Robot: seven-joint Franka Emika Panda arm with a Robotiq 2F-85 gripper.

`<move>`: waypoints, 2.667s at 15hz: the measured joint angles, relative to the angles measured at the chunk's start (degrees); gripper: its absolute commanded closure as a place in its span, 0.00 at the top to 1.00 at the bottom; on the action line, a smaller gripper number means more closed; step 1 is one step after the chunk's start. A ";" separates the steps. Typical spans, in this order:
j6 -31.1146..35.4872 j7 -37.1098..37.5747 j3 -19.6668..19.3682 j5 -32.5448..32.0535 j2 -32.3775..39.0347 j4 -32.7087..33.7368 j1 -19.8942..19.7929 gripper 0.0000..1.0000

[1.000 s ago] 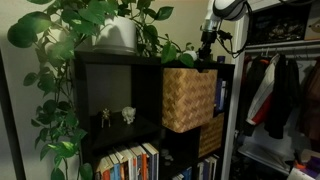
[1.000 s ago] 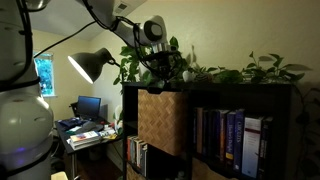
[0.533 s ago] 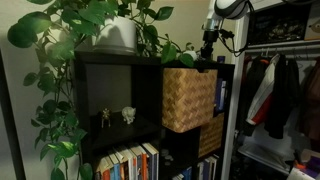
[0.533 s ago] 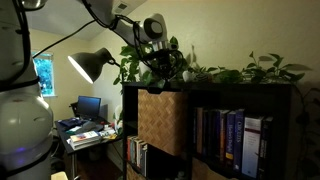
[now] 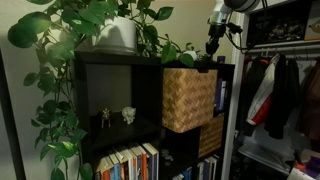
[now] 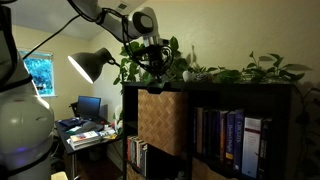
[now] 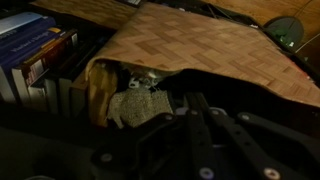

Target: Partially pull out the basket from the shelf, remove socks from it then put them on top of the shelf, and then push the basket back into the shelf

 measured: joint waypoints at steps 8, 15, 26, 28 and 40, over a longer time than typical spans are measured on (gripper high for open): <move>10.45 8.16 2.88 1.57 -5.99 -14.72 1.29 0.03; 23.87 11.62 3.16 1.51 -3.37 -21.62 1.27 0.05; 36.27 15.10 3.17 1.36 3.44 -19.77 0.05 0.05; 37.52 15.40 3.17 1.36 5.35 -18.38 -0.15 0.05; 34.86 15.27 3.24 1.35 9.08 -13.87 -0.02 0.40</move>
